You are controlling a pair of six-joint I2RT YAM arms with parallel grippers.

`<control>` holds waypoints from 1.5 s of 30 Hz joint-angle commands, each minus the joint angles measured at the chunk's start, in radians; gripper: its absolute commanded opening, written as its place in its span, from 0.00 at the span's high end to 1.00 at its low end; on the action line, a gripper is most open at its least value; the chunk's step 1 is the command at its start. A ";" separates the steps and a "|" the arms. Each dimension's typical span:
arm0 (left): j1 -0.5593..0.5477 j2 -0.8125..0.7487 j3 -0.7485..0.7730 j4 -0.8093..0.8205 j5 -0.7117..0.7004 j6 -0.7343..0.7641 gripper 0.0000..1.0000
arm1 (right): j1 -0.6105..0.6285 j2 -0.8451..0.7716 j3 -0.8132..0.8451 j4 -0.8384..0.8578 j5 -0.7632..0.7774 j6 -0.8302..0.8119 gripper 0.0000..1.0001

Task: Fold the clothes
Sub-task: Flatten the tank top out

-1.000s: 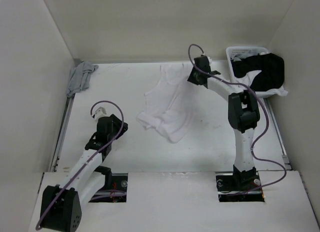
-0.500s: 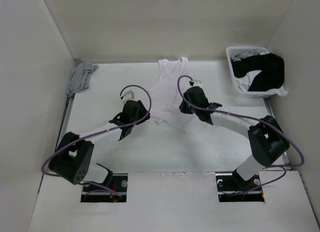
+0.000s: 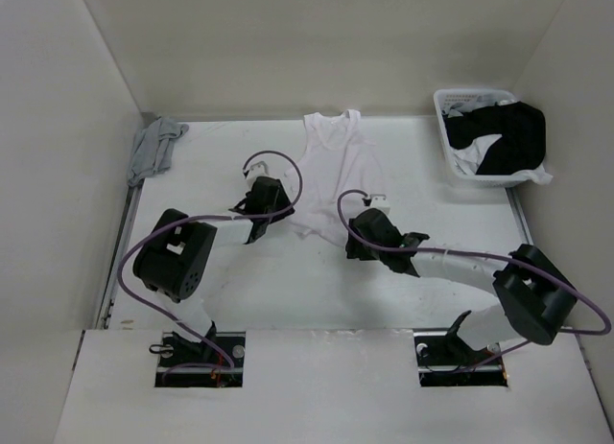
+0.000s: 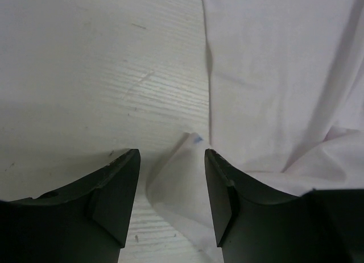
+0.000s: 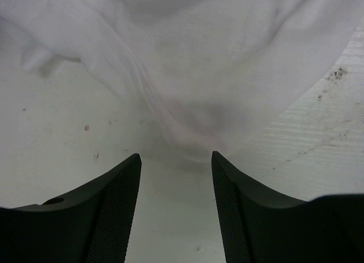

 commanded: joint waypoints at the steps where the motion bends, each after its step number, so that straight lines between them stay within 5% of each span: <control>1: -0.002 0.030 0.050 0.055 0.025 0.019 0.52 | 0.009 0.037 0.023 0.001 0.030 -0.014 0.42; 7: -0.011 0.039 0.052 0.090 0.092 0.008 0.79 | -0.006 0.155 0.109 -0.029 0.110 -0.040 0.54; 11: -0.011 -0.039 0.014 0.118 0.108 -0.022 0.99 | -0.009 0.152 0.147 -0.072 0.140 -0.057 0.81; 15: -0.013 -0.206 0.026 0.109 0.097 -0.029 1.00 | -0.006 0.019 0.224 -0.215 0.220 -0.132 0.88; 25: -0.073 -0.686 -0.038 -0.075 -0.007 0.043 0.99 | 0.149 -0.096 0.382 -0.574 0.187 -0.263 0.81; 28: -0.100 -0.798 -0.162 -0.115 -0.032 0.065 0.96 | 0.196 -0.067 0.293 -0.490 0.139 -0.253 0.75; 32: -0.110 -1.005 -0.362 -0.169 -0.070 0.024 0.92 | 0.261 -0.088 0.189 -0.399 0.144 -0.152 0.43; 34: -0.099 -1.117 -0.437 -0.238 -0.092 -0.031 0.90 | 0.266 -0.139 0.119 -0.326 0.131 -0.071 0.36; 40: -0.009 -1.315 -0.519 -0.420 -0.168 -0.117 0.80 | 0.102 -0.141 -0.029 -0.041 -0.009 0.121 0.45; 45: 0.102 -1.225 -0.500 -0.447 -0.170 -0.130 0.70 | 0.011 0.063 0.052 0.043 -0.056 0.126 0.42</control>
